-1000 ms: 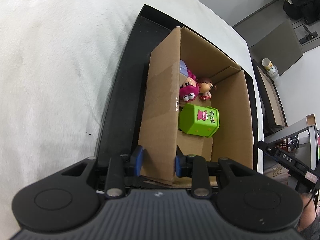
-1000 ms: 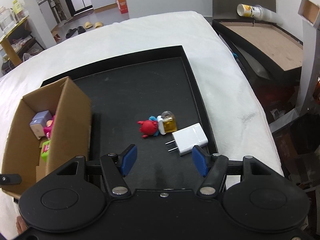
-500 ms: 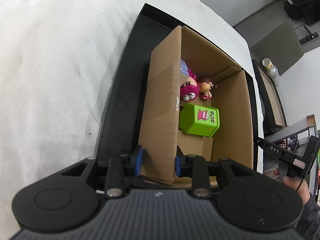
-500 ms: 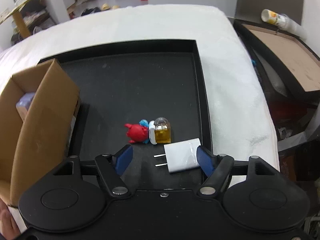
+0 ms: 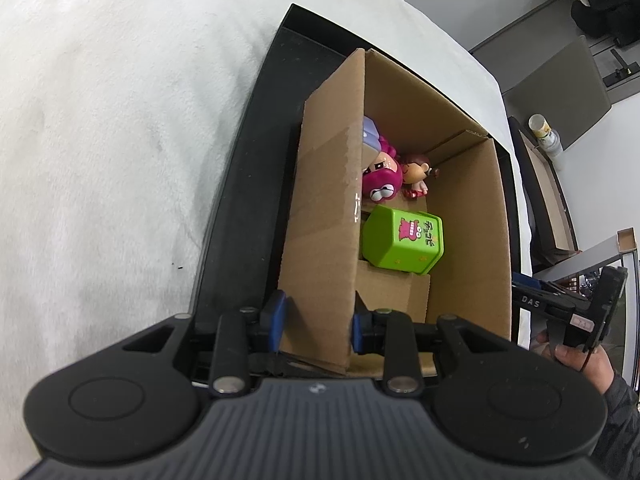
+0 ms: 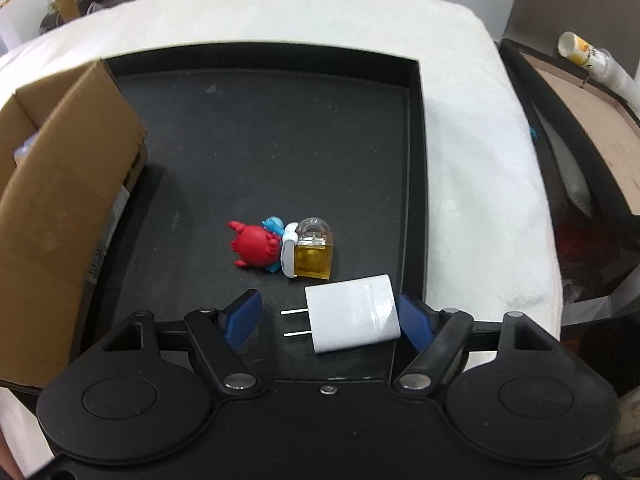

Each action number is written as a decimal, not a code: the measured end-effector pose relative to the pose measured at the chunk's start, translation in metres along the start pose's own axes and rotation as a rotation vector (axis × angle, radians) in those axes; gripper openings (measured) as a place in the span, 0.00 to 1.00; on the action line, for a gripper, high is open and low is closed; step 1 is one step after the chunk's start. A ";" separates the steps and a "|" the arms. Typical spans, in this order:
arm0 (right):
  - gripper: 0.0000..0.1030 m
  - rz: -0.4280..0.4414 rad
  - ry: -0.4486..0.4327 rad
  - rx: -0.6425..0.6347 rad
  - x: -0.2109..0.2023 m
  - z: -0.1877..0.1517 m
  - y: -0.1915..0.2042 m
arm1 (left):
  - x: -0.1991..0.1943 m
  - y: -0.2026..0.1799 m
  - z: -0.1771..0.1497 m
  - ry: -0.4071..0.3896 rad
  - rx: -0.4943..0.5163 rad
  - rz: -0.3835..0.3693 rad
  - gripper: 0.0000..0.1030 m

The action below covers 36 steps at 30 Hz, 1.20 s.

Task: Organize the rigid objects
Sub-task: 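Close the right gripper on the white charger plug, then carry the charger plug into the box and open the right gripper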

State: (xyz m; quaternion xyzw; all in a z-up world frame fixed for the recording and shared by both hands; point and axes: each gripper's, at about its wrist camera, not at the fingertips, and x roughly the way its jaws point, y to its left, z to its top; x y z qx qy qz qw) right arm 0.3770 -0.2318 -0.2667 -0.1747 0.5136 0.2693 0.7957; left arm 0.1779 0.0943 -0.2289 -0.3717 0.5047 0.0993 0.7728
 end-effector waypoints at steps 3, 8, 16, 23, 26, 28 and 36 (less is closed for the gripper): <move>0.73 -0.006 0.005 -0.012 0.005 -0.002 0.004 | 0.001 -0.001 0.000 0.001 0.002 0.006 0.30; 0.59 0.025 -0.007 0.023 0.003 -0.007 0.005 | 0.004 -0.001 0.001 0.004 0.002 0.012 0.31; 0.59 0.017 -0.002 0.047 -0.005 -0.010 0.013 | 0.005 0.001 0.001 0.003 -0.008 0.007 0.31; 0.59 0.029 -0.034 0.063 -0.028 -0.009 0.027 | 0.004 0.000 0.000 0.000 -0.003 0.008 0.31; 0.59 0.027 -0.046 0.066 -0.039 -0.008 0.033 | 0.003 0.001 -0.001 -0.011 -0.011 0.012 0.31; 0.59 0.031 -0.059 0.069 -0.045 -0.004 0.033 | 0.002 0.002 -0.001 -0.015 -0.015 0.013 0.31; 0.59 0.048 -0.120 0.068 -0.074 0.004 0.049 | -0.004 -0.004 -0.002 -0.025 0.007 0.011 0.31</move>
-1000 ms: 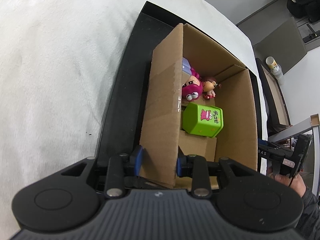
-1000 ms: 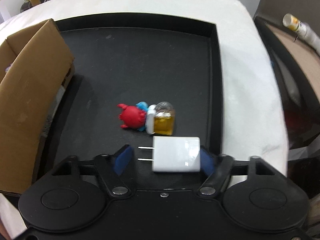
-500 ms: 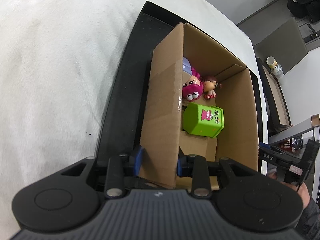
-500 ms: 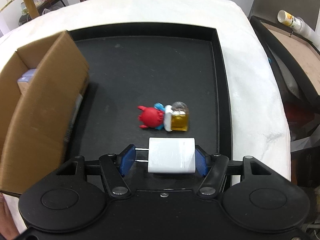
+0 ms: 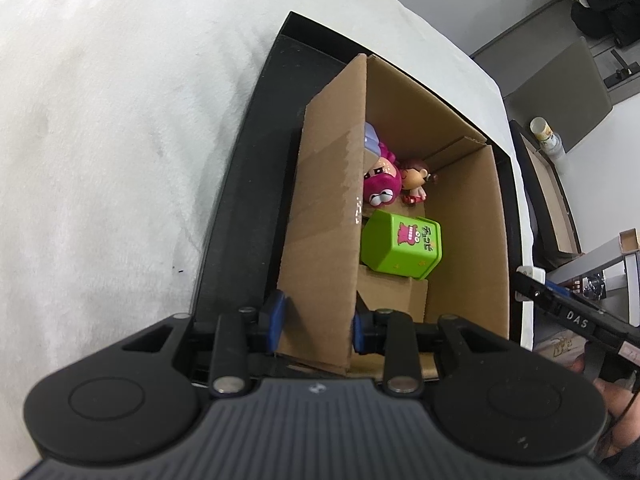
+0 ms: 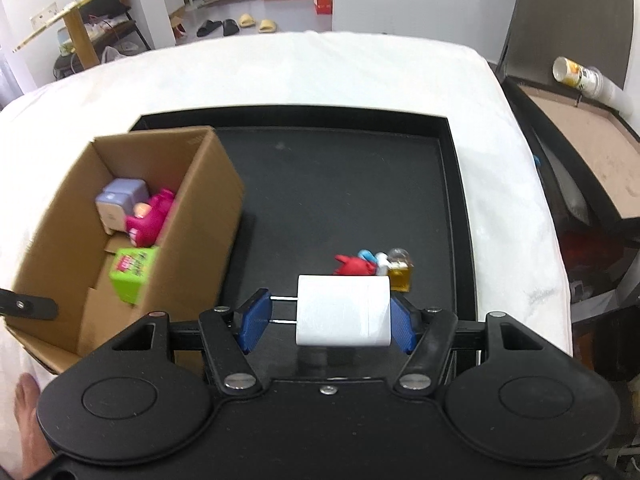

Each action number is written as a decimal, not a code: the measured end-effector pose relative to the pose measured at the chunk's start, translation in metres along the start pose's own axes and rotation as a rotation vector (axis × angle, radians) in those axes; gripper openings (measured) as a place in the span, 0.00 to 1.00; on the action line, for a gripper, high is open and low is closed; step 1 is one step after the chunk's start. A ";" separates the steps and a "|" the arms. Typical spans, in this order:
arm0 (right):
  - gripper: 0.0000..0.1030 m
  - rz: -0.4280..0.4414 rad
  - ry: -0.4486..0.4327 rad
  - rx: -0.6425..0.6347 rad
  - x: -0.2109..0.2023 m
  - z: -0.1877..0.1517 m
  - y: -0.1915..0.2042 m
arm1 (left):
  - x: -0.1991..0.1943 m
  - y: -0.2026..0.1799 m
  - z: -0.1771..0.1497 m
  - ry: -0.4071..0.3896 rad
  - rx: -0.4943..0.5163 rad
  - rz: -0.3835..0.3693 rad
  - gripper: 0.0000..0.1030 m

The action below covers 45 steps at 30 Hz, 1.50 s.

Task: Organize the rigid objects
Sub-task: 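Carry the charger plug into the box and open the right gripper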

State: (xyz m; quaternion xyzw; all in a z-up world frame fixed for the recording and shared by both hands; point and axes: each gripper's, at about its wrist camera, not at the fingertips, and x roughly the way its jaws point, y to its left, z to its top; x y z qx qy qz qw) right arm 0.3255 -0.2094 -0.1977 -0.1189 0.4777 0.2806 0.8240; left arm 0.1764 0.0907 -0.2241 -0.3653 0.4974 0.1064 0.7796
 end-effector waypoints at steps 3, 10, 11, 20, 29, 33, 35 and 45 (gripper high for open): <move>0.59 0.026 -0.014 0.015 -0.008 0.005 0.006 | -0.002 0.002 0.000 -0.004 -0.010 -0.013 0.30; 0.59 0.062 -0.060 0.005 -0.023 0.023 0.024 | -0.005 0.004 -0.002 -0.013 -0.006 -0.033 0.29; 0.59 0.062 -0.065 -0.001 -0.024 0.025 0.027 | -0.005 0.004 -0.003 -0.013 -0.005 -0.035 0.29; 0.59 0.073 -0.102 -0.030 -0.035 0.041 0.044 | -0.006 0.004 -0.004 -0.018 0.001 -0.039 0.28; 0.59 0.131 -0.133 -0.051 -0.039 0.056 0.074 | -0.005 0.009 -0.002 -0.006 -0.006 -0.058 0.28; 0.59 0.167 -0.125 -0.071 -0.033 0.059 0.092 | -0.005 0.007 -0.002 -0.007 0.008 -0.058 0.28; 0.59 0.180 -0.118 -0.079 -0.029 0.060 0.101 | -0.004 0.009 -0.002 -0.006 0.007 -0.063 0.28; 0.59 0.186 -0.031 -0.047 0.004 0.048 0.135 | -0.005 0.013 -0.002 -0.004 0.019 -0.079 0.28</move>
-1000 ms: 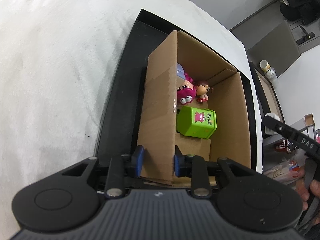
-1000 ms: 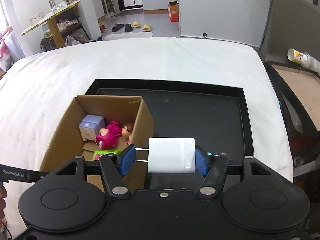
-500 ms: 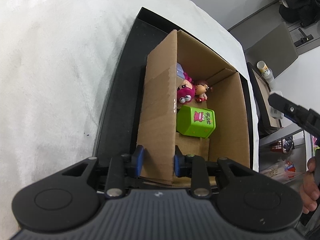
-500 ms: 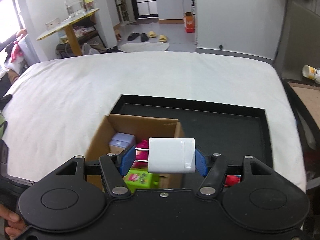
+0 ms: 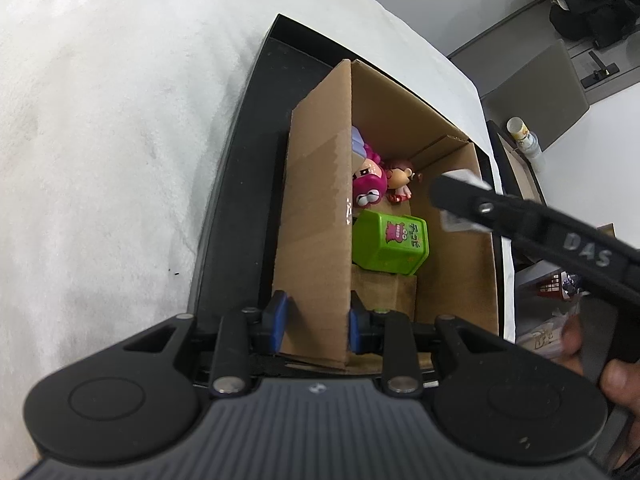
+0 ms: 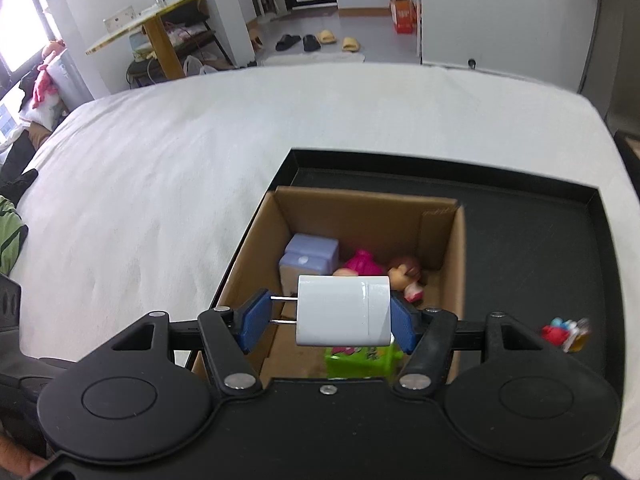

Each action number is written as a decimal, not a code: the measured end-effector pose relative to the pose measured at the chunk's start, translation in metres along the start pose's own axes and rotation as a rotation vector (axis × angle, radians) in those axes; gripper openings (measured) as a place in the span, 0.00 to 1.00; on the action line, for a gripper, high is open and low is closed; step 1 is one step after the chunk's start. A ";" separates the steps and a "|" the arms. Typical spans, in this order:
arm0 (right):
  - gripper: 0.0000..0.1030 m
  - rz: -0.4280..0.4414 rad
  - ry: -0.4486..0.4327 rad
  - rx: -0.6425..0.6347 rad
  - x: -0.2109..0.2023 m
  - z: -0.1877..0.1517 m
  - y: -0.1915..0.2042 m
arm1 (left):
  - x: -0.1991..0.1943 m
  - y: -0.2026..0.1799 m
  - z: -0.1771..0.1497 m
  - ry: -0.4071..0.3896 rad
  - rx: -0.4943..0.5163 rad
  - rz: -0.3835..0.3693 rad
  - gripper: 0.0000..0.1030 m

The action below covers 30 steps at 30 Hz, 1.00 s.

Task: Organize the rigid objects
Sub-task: 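Carry the charger plug into the box and open the right gripper, then move the right gripper to the red figure and perfume bottle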

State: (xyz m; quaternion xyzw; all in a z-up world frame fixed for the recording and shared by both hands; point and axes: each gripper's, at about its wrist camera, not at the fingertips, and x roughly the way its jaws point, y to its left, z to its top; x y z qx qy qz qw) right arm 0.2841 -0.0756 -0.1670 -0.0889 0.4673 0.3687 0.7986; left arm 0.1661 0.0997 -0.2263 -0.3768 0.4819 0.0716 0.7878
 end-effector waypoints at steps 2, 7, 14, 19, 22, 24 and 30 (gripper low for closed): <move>0.59 0.003 0.014 0.013 0.005 -0.003 0.002 | 0.000 0.000 0.000 -0.001 0.001 -0.001 0.28; 0.59 0.004 0.036 0.061 0.013 -0.009 0.002 | 0.000 0.002 0.000 -0.001 -0.006 -0.006 0.28; 0.66 0.056 -0.001 0.087 0.003 -0.006 0.004 | 0.000 0.001 0.000 -0.004 -0.007 0.001 0.29; 0.65 0.030 -0.022 0.082 -0.009 -0.005 -0.004 | -0.001 0.001 -0.001 -0.008 -0.012 0.006 0.29; 0.65 0.016 -0.027 0.092 -0.019 -0.008 -0.015 | -0.001 0.001 -0.001 -0.009 -0.012 0.009 0.28; 0.65 0.003 -0.032 0.096 -0.027 -0.010 -0.022 | -0.001 0.001 -0.002 -0.009 -0.014 0.011 0.28; 0.65 -0.038 -0.057 0.109 -0.047 -0.017 -0.044 | -0.001 -0.002 -0.002 -0.012 -0.018 0.019 0.28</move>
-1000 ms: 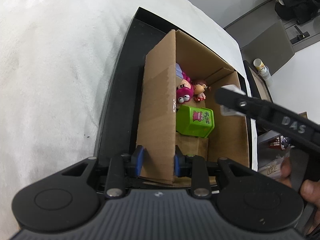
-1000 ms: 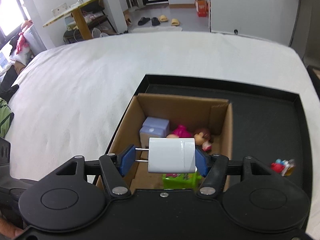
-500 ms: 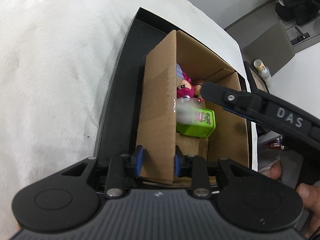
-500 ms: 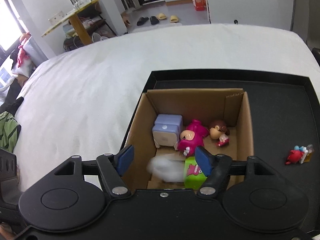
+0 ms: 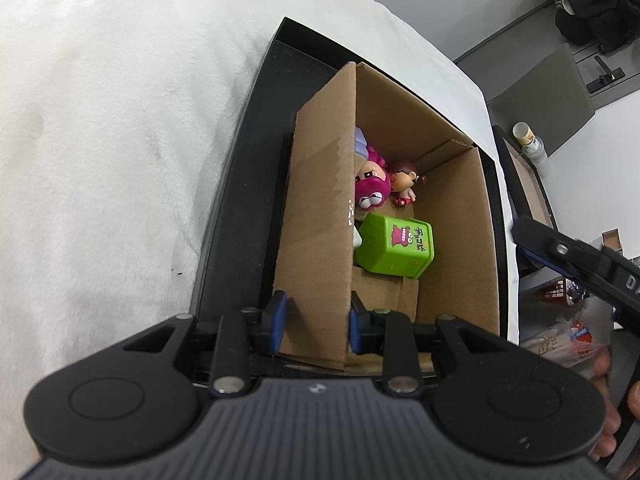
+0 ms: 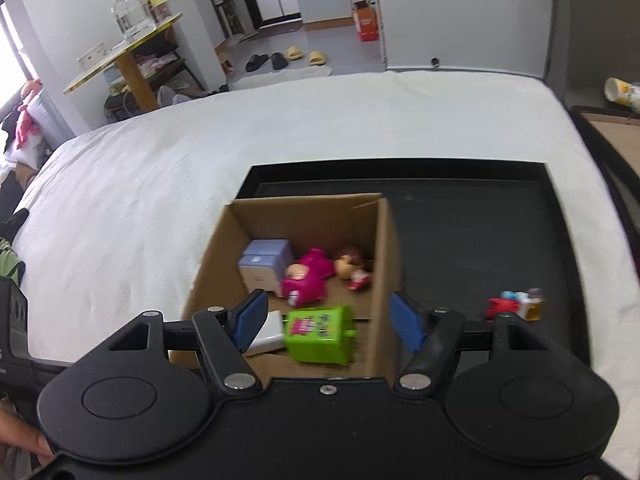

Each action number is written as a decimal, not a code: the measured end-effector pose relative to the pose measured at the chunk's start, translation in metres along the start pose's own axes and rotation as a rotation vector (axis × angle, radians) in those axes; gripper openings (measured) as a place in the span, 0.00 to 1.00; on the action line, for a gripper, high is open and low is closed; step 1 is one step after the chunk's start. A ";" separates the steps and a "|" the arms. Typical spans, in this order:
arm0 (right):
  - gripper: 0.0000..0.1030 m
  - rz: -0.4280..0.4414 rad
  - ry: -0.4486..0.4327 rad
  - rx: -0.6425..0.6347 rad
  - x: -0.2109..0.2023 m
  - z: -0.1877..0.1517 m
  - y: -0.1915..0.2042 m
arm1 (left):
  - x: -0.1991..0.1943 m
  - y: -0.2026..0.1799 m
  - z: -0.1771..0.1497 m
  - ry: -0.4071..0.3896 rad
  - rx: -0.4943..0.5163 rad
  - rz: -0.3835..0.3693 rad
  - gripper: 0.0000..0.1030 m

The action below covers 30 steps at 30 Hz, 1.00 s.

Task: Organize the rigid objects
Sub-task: 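Move the right gripper to the red figure and perfume bottle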

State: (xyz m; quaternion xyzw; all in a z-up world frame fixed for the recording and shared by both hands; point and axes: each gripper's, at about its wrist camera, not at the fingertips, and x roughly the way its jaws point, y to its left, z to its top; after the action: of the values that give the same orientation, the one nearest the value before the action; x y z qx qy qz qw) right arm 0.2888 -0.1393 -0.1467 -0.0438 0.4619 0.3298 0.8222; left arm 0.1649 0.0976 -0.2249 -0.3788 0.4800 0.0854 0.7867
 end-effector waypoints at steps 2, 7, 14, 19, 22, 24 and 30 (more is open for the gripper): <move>0.65 -0.016 -0.009 0.006 -0.005 -0.001 -0.009 | 0.000 0.000 -0.001 -0.002 -0.002 0.002 0.28; 0.66 -0.072 -0.015 0.023 -0.013 -0.007 -0.034 | 0.000 -0.001 -0.001 -0.005 -0.003 0.008 0.28; 0.66 -0.116 0.006 0.058 -0.013 -0.021 -0.057 | 0.000 -0.003 -0.003 -0.012 -0.002 0.019 0.28; 0.68 -0.137 0.018 0.056 -0.012 -0.027 -0.063 | 0.000 -0.004 -0.003 -0.013 -0.006 0.026 0.28; 0.74 -0.150 0.018 0.060 -0.012 -0.031 -0.072 | 0.001 -0.005 -0.003 -0.015 -0.003 0.033 0.28; 0.74 -0.177 0.026 0.057 -0.010 -0.034 -0.078 | 0.001 -0.005 -0.003 -0.013 -0.006 0.034 0.28; 0.74 -0.198 0.049 0.059 -0.004 -0.040 -0.092 | 0.002 -0.004 -0.002 -0.011 -0.012 0.037 0.28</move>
State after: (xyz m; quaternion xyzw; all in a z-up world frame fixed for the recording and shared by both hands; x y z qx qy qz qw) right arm 0.3118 -0.2280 -0.1883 -0.0729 0.4847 0.2319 0.8402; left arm 0.1668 0.0930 -0.2247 -0.3741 0.4820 0.1049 0.7853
